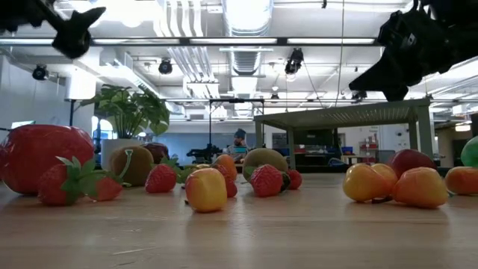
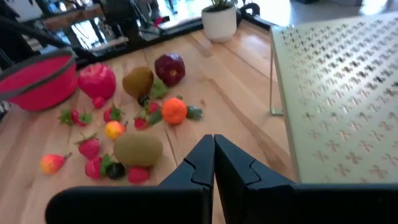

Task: Pick & Place Fruit
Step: Put the strainer bowl on the shelf

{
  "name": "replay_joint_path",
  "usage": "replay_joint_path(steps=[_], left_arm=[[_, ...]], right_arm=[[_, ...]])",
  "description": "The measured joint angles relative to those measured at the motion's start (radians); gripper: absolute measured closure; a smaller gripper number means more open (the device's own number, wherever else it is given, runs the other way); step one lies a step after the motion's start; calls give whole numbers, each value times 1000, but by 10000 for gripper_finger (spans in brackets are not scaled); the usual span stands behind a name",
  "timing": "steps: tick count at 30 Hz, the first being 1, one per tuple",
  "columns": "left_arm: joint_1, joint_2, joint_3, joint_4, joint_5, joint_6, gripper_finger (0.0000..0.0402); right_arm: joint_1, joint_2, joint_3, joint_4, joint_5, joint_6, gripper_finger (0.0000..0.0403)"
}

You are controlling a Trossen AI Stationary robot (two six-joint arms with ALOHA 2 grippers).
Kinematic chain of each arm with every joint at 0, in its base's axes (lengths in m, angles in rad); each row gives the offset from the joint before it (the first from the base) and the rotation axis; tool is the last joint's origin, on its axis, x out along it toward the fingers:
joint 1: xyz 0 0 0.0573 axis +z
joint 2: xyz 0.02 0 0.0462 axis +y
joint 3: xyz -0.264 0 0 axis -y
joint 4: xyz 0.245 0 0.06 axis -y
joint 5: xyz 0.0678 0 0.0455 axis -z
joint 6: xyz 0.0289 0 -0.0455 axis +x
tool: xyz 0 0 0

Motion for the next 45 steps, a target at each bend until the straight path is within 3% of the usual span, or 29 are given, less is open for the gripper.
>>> replay_joint_path(steps=[5, 8, 12, 14, 19, 25, 29, 34, 45], left_arm=[[0, 242, 302, -365, -55, -11, 46], [0, 425, 455, -664, -55, -113, 46], [-8, 647, 588, -990, 38, -262, 46], [-15, 741, 624, -1057, 118, -313, 46], [-42, 920, 671, -1091, 359, -413, 46], [-100, 1038, 714, -1147, 551, -597, 46], [-177, 1049, 753, -1191, 523, -678, 46], [-260, 1055, 753, -1189, 397, -691, 46], [-270, 1071, 618, -1107, 371, -603, 49]], right_arm=[[-1, -2, 0, 3, 23, -24, 394], [-1, -2, 0, 2, 38, -24, 394], [-1, 3, 0, 2, 46, -24, 394], [-1, 5, 0, 1, 47, -30, 394], [-1, 5, 0, -1, 53, -38, 394], [-1, 13, 0, -6, 54, -41, 394], [-1, 12, 0, -19, 54, -47, 394], [-1, 20, 0, -28, 54, -47, 394], [0, 54, 0, -22, 57, -60, 394]])
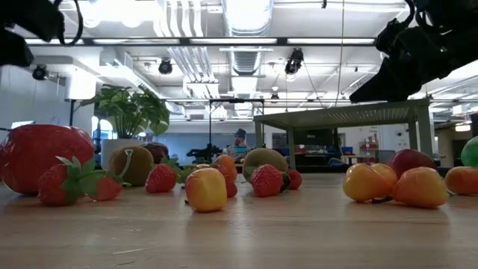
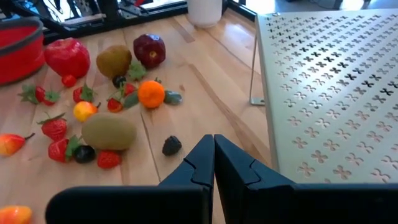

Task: Pick & Place Fruit
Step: Put the strainer bowl on the shelf

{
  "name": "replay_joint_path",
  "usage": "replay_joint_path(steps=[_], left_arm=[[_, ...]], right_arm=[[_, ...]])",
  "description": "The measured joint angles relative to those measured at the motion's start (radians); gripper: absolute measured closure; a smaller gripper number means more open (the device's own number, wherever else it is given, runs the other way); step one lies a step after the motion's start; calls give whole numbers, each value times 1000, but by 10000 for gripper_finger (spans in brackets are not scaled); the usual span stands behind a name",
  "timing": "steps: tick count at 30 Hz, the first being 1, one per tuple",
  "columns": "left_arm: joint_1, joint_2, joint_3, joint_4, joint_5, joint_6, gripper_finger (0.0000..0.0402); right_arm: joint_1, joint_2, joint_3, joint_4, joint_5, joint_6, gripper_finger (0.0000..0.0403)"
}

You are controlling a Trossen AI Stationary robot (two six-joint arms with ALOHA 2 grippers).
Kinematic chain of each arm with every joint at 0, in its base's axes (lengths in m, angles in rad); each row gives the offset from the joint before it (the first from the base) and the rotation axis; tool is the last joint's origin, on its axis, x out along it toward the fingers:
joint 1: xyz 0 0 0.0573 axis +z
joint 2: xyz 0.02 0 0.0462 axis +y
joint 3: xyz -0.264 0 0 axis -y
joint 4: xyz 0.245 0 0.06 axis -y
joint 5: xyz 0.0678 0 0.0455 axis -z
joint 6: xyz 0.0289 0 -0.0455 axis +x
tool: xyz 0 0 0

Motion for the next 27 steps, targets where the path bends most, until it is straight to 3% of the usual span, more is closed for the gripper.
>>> replay_joint_path(steps=[8, 16, 21, 27], left_arm=[[0, 27, -90, 154, 16, 55, 69], [0, 36, -142, 152, 26, 103, 97], [0, 28, -147, 155, 50, 124, 138], [0, 24, -147, 155, 50, 157, 214]], right_arm=[[0, 11, 1, 5, 0, -13, 394], [0, 10, 1, 7, -2, -20, 394], [0, 10, 1, 8, -3, -23, 394], [-1, 10, 0, 10, -4, -23, 394]])
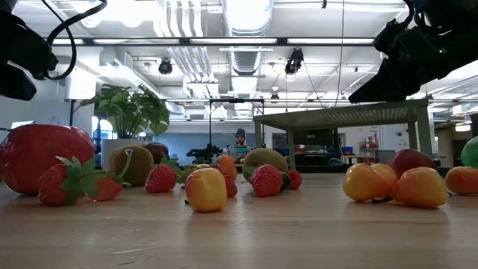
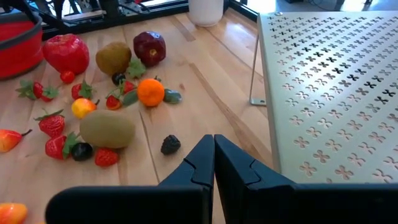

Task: Pick & Place Fruit
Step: Put the strainer bowl on the shelf

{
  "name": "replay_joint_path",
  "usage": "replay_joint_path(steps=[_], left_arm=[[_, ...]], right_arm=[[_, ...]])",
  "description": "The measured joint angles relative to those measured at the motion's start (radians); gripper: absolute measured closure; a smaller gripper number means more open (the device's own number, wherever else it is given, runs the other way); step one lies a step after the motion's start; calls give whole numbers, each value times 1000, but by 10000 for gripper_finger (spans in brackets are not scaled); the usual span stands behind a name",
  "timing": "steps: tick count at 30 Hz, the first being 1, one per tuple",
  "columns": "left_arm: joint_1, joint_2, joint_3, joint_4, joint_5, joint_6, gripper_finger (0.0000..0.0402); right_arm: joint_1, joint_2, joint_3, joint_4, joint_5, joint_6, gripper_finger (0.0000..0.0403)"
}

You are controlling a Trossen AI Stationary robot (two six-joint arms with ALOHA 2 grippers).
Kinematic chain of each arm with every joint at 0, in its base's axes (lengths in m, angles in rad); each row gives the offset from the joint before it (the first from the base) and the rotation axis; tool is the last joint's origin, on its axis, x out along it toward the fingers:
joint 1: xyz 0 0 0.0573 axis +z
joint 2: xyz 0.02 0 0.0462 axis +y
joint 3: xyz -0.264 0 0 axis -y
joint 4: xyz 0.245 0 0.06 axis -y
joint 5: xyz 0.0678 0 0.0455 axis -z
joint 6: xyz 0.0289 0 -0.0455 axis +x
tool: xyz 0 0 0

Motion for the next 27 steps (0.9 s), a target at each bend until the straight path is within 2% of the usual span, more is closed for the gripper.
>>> replay_joint_path(steps=[6, 11, 20, 27], left_arm=[[0, 0, 0, 0, 5, 6, 305], [1, -2, 0, 2, 68, 5, 368], [1, -38, 0, 1, 156, -85, 371], [0, -120, 28, -1, 133, -280, 371]], right_arm=[[0, 0, 0, 0, 0, 0, 394], [0, 0, 0, 3, 0, 0, 394], [0, 0, -1, 13, 0, 2, 394], [1, 0, -1, 21, -2, 4, 394]])
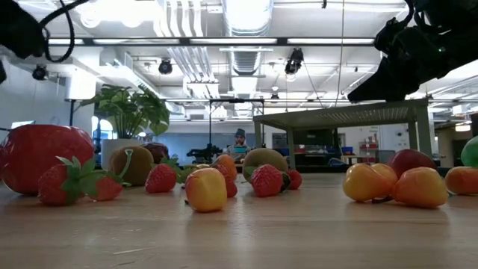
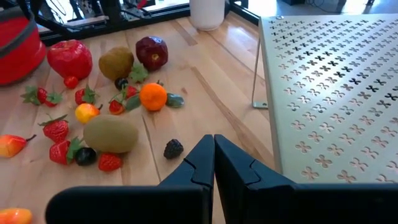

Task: Pick & Place Fruit
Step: Put the strainer bowl on the shelf

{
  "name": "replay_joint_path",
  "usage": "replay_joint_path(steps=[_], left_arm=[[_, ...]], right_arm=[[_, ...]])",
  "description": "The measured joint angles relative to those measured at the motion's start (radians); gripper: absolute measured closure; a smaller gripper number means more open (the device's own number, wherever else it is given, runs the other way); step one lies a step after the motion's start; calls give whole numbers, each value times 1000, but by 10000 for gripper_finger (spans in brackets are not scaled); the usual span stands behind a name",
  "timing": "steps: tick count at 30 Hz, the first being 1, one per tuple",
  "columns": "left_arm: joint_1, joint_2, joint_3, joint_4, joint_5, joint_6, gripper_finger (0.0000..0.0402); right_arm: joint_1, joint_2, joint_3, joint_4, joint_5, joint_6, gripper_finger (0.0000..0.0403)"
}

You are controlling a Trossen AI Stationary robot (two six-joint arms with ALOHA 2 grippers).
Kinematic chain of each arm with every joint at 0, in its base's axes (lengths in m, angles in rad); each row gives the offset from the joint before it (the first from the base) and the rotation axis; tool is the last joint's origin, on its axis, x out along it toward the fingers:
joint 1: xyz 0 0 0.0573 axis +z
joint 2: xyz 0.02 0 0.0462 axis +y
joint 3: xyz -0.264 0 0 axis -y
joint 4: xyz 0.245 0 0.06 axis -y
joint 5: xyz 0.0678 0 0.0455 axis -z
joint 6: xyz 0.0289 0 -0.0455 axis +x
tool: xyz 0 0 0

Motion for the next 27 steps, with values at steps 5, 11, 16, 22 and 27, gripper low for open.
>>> replay_joint_path(steps=[5, 11, 16, 22, 27], left_arm=[[1, -72, 13, 6, -71, -112, 377], [1, -157, 13, 56, -86, -175, 377], [1, -219, 13, 119, -172, -189, 377], [15, -274, 13, 214, -337, -289, 368], [44, -290, 13, 289, -467, -333, 367]], right_arm=[[0, 0, 0, 2, -12, 0, 394], [1, 0, 0, 25, -78, 0, 394], [3, 0, 0, 122, -233, -12, 394], [3, 0, 0, 214, -345, -45, 394], [3, 0, 12, 224, -357, -55, 394]])
